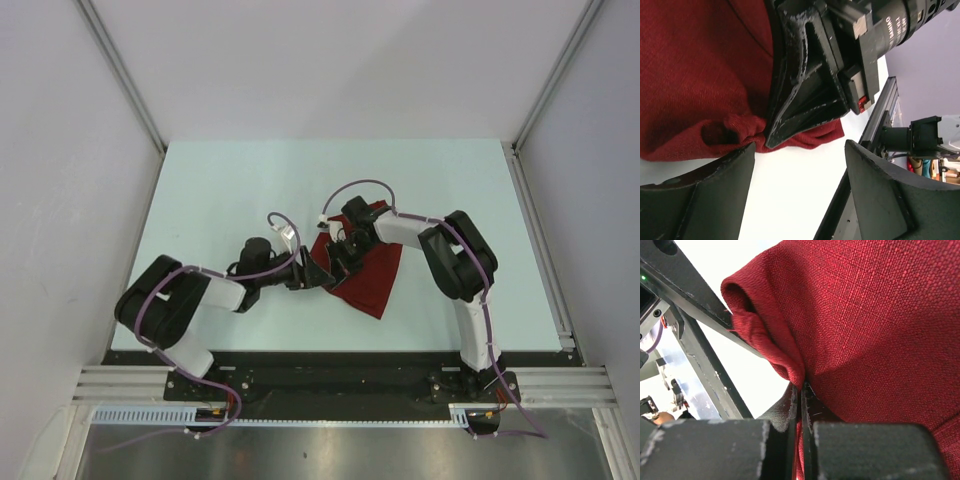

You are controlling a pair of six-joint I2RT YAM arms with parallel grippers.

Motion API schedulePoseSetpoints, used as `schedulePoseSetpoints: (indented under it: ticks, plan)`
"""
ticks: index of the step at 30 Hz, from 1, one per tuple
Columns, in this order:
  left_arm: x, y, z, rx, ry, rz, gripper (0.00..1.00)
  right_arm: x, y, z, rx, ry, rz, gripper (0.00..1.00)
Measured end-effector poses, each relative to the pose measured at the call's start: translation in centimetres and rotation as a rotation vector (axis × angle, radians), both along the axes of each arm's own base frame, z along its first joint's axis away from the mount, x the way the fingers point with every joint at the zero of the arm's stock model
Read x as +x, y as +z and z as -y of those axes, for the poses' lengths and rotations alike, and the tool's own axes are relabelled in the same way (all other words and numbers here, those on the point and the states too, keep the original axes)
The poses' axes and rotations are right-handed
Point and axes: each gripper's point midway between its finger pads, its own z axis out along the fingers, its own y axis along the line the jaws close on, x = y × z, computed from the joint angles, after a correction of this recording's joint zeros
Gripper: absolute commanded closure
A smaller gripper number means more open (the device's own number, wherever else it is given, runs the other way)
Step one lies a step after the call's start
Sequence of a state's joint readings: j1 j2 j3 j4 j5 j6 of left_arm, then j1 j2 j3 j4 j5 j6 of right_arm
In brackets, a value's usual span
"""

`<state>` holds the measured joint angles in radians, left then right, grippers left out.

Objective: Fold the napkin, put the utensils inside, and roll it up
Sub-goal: Roll the napkin with the utensil

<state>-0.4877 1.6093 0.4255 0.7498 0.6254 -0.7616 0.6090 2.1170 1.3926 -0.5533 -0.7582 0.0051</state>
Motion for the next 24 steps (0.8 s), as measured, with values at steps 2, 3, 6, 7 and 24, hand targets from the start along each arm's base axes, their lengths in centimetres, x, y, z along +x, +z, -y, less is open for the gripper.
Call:
schedulePoseSetpoints:
  ticks: [2,3,6,7,24]
  plan:
    - [0.3,0.1,0.2,-0.008,0.003,0.003,0.24,0.0,0.0,0.0,0.001,-0.002,-0.003,1.0]
    - [0.4,0.1,0.2,-0.01,0.003,0.005,0.25,0.0,0.0,0.0,0.001,-0.003,-0.004,1.0]
    - [0.7,-0.1,0.4,-0.016,0.008,0.001,0.25,0.0,0.0,0.0,0.004,-0.003,-0.007,1.0]
    - [0.8,-0.2,0.5,-0.017,0.01,-0.003,0.25,0.0,0.0,0.0,0.004,-0.003,-0.008,1.0]
    - [1.7,-1.1,0.6,-0.006,0.054,0.007,0.27,-0.2,1.1,0.8,0.068,-0.058,-0.018,0.52]
